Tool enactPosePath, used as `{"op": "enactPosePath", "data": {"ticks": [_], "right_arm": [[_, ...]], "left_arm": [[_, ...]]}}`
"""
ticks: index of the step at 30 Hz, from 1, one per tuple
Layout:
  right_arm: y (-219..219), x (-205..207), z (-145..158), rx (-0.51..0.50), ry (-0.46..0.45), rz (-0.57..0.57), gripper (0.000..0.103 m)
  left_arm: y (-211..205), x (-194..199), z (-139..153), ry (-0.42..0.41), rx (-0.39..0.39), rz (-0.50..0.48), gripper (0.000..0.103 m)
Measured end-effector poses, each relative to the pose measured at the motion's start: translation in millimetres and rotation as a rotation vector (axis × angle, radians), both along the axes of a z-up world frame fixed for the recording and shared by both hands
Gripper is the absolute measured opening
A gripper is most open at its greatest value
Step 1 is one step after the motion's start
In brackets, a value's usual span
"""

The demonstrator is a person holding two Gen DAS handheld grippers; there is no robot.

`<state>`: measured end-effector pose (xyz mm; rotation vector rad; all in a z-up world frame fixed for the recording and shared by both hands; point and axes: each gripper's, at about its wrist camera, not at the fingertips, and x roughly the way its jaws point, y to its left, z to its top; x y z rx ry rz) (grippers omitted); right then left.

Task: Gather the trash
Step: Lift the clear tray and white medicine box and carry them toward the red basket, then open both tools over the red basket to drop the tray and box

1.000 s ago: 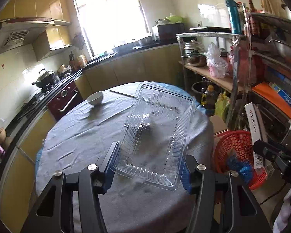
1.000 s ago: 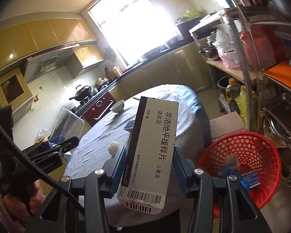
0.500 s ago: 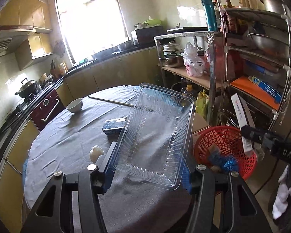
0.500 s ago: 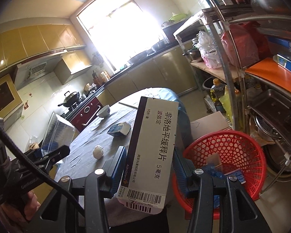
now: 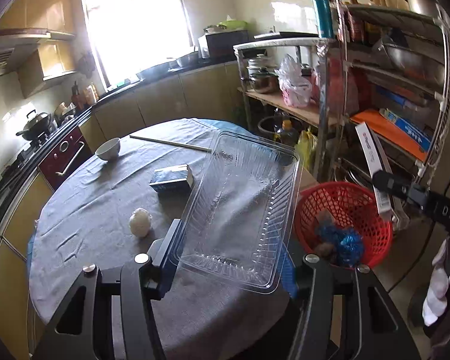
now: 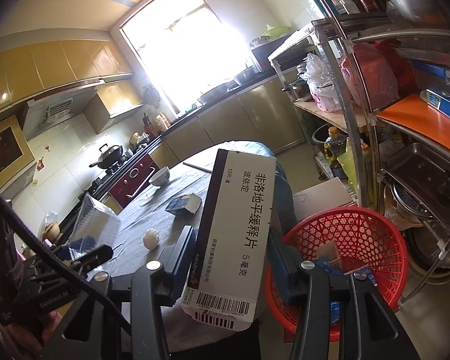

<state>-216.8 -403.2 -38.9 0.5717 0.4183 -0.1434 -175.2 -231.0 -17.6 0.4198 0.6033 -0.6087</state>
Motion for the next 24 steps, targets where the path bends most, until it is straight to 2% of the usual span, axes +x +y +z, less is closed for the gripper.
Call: {"op": "enactPosePath", "data": {"ticks": [24], "right_arm": [[-32.1,-26.5,-12.4,0.055,0.009,-0.089,0.051]], "left_arm": [[-27.5,-22.9,-13.7,0.043,0.047,-0.150,0.059]]}}
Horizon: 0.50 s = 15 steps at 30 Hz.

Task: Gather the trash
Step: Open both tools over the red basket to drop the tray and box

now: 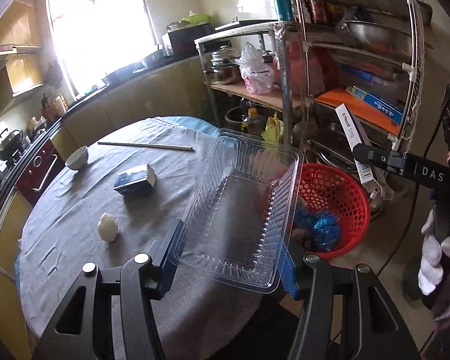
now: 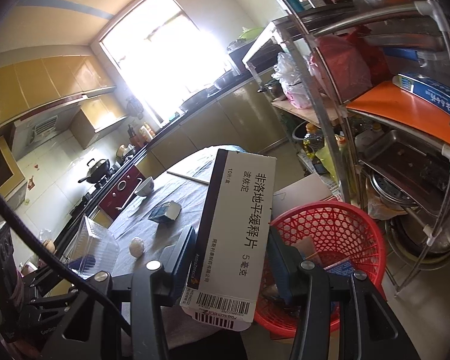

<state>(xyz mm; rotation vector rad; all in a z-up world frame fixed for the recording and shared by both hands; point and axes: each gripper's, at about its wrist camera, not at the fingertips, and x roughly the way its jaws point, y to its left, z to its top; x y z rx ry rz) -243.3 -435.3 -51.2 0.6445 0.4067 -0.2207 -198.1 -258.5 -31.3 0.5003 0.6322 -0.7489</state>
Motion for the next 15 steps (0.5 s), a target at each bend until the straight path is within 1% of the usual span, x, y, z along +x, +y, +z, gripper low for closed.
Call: {"op": "enactPosePath", "data": {"ticks": [7,11,15], "right_arm": [[-16.5,-10.9,-5.4,0.017,0.012,-0.040,0.051],[-27.5,-16.1,-10.3,0.035,0.022,-0.061,0.051],[-40.5,-21.7,-20.4,0.083,0.025,-0.080,0.051]], "left_arm": [[-17.4,6.6,-10.8,0.073,0.036,-0.048,0.059],[-40.4,15.1,-21.0,0.131,0.064,-0.080,0.059],[-67.1,21.0,-32.3,0.172,0.093,-0.101,0.059]]}}
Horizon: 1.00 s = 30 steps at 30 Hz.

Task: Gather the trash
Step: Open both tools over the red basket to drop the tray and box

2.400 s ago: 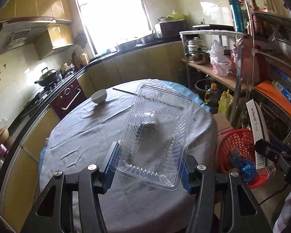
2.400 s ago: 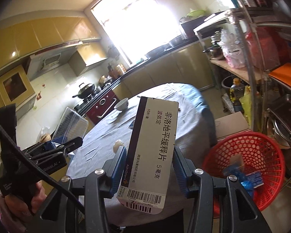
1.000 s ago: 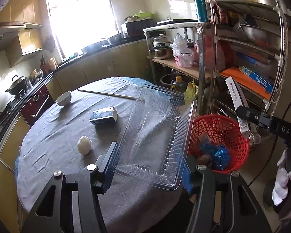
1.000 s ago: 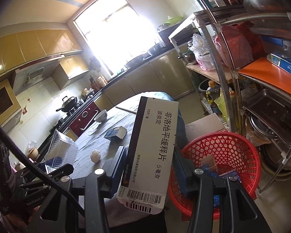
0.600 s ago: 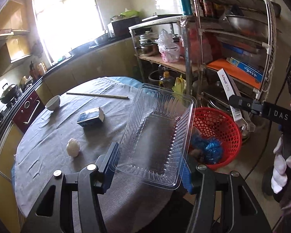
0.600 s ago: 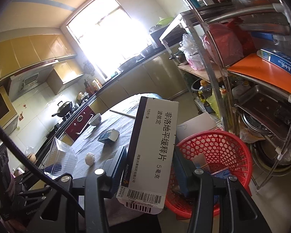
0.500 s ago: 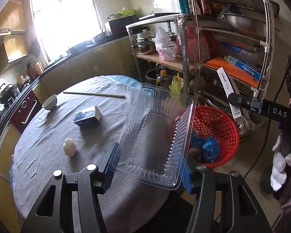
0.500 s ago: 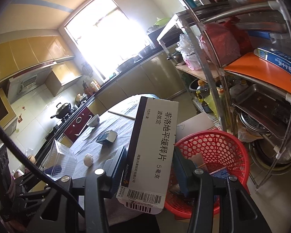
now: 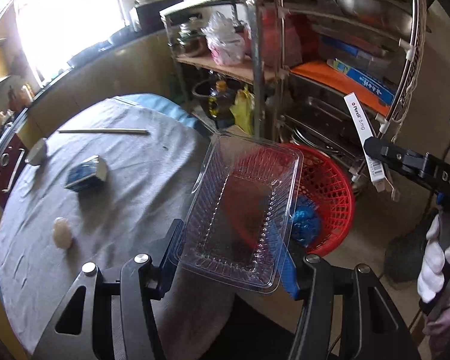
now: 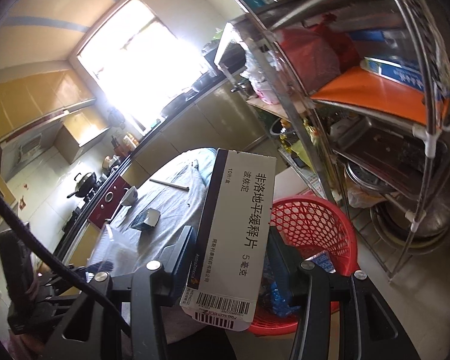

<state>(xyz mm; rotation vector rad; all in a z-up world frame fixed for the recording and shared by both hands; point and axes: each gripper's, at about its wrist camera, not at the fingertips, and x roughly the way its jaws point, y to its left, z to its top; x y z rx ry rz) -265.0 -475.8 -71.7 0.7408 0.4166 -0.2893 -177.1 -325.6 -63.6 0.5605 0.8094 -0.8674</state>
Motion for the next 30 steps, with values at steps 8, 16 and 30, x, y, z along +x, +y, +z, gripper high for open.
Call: {"op": "enactPosePath", "data": {"ticks": [8,16,30], "right_arm": [[-28.7,7.9,-31.2,0.098,0.004,-0.035,0.053],[-54.6,6.8,-64.5,0.242,-0.005,-0.085,0.058],[-48.3,-11.5,-55.5,0.238,-0.031,-0.080,0.058]], "left_arm": [[-61.0,1.8,-21.9,0.029,0.056,-0.095,0.060],[-71.6,9.4,-41.3,0.067,0.092,-0.084,0.064],[24.9,4.1,-26.4,-0.036,0.071,0.015,0.066]]}}
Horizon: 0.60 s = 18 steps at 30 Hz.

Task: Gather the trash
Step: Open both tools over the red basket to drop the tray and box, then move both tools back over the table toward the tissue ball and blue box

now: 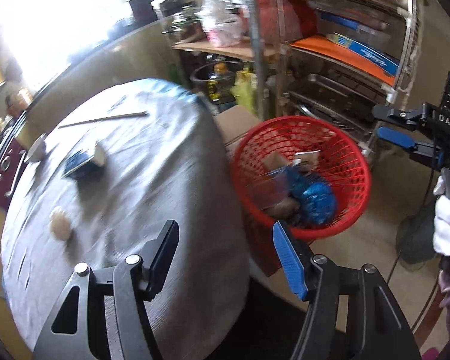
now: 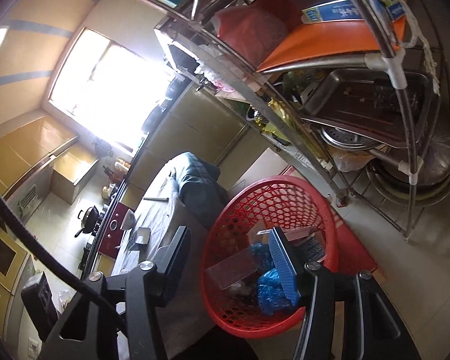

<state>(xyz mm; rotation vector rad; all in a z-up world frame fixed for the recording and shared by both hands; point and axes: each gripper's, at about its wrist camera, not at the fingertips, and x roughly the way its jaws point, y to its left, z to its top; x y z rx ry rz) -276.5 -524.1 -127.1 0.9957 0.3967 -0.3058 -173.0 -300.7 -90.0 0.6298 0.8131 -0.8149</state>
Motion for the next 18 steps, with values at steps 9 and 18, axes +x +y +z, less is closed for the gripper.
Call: {"op": "enactPosePath", "data": {"ticks": [9,18], "right_arm": [[31.1,28.0,14.4,-0.040,0.009,0.098,0.058],[58.8,49.9,24.8,-0.073,0.021,0.191,0.058]], "left_arm": [[68.7,36.5,18.1,-0.056,-0.057,0.244,0.066],[122.3,64.5,29.3,-0.102,-0.090,0.434,0.066]]}}
